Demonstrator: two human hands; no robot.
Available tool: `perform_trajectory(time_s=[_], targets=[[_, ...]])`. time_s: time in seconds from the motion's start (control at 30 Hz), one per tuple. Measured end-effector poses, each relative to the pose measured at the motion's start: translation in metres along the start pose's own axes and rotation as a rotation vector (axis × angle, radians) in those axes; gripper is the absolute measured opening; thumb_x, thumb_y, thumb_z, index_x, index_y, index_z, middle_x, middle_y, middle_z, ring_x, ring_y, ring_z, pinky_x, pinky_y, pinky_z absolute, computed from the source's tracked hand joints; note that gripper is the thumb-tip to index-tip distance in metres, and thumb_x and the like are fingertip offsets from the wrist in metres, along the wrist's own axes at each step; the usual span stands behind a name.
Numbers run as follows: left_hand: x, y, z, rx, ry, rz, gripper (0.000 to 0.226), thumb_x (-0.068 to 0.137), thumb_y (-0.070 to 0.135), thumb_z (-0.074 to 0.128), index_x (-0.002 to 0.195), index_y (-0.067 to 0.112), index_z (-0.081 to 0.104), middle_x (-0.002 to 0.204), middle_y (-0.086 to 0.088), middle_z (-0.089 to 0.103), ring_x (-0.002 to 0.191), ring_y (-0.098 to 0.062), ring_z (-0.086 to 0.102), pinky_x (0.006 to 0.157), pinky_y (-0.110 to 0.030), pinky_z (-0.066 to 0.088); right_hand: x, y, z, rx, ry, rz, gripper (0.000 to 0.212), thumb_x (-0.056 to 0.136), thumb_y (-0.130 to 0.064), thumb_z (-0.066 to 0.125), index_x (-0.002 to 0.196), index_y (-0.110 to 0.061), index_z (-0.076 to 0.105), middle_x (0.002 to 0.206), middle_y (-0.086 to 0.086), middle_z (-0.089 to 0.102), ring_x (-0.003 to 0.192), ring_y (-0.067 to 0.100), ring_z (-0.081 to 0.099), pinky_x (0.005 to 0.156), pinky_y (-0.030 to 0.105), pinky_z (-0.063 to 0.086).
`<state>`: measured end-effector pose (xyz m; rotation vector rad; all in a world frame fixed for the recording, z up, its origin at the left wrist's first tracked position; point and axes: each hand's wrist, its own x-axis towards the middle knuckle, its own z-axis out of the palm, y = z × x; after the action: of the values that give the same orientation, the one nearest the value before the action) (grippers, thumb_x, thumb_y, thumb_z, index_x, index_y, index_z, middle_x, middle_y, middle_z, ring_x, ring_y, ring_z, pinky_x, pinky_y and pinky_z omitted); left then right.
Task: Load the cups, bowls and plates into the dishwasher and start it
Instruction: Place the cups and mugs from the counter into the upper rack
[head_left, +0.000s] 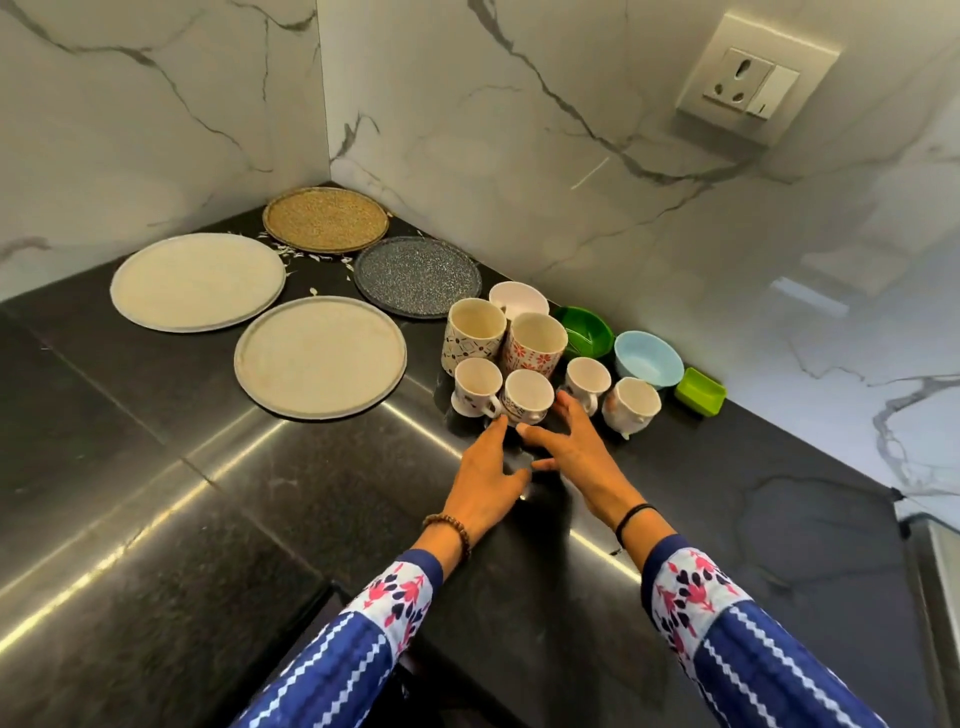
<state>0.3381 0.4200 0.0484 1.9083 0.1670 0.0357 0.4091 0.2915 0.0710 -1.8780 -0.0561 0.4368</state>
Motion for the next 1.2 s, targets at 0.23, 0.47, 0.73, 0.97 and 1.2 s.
perform_trajectory(time_s=[0.23,0.47,0.73,0.97,1.2], targets=[[0.009,-0.009,0.007,-0.047,0.011,0.003,0.076,0.082,0.009,0.07,0.148,0.025,0.035,0.145,0.003,0.047,0.133,-0.013,0.045,0.112,-0.029,0.037,0.018,-0.001,0.004,0.006,-0.024,-0.022,0.077,0.083,-0.028,0.08,0.146,-0.03,0.036,0.138,-0.002,0.054,0.114,0.02,0.064,0.071,0.031,0.061],[0.005,-0.01,0.005,-0.197,0.005,-0.062,0.076,0.085,0.002,0.069,0.15,0.017,0.033,0.145,-0.002,0.045,0.124,-0.002,0.04,0.093,-0.003,0.034,0.008,0.005,0.003,0.018,0.056,-0.009,0.067,0.083,-0.035,0.079,0.14,-0.028,0.043,0.124,0.001,0.066,0.087,0.015,0.074,0.067,0.029,0.061],[0.002,-0.007,0.001,-0.251,0.01,-0.091,0.042,0.081,0.001,0.073,0.118,0.013,0.057,0.123,0.002,0.06,0.119,-0.012,0.055,0.102,-0.021,0.043,-0.022,0.015,-0.001,0.062,0.101,-0.02,0.06,0.085,-0.034,0.078,0.136,-0.03,0.048,0.131,-0.004,0.062,0.087,0.015,0.074,0.066,0.028,0.06],[-0.01,-0.003,-0.003,-0.282,-0.078,-0.089,0.055,0.065,0.016,0.09,0.111,0.015,0.06,0.11,0.001,0.069,0.099,-0.011,0.069,0.086,-0.025,0.058,-0.077,0.03,-0.019,0.083,0.092,0.017,0.055,0.085,-0.029,0.077,0.133,-0.036,0.052,0.127,-0.012,0.063,0.09,0.014,0.073,0.066,0.027,0.059],[-0.035,0.016,0.013,-0.125,-0.28,0.006,0.066,0.066,0.032,0.09,0.124,0.029,0.059,0.114,0.012,0.068,0.1,-0.002,0.066,0.088,-0.027,0.056,-0.134,0.038,-0.034,0.153,0.162,0.044,0.043,0.087,-0.039,0.074,0.126,-0.045,0.059,0.125,-0.021,0.065,0.107,0.01,0.066,0.074,0.03,0.051]])
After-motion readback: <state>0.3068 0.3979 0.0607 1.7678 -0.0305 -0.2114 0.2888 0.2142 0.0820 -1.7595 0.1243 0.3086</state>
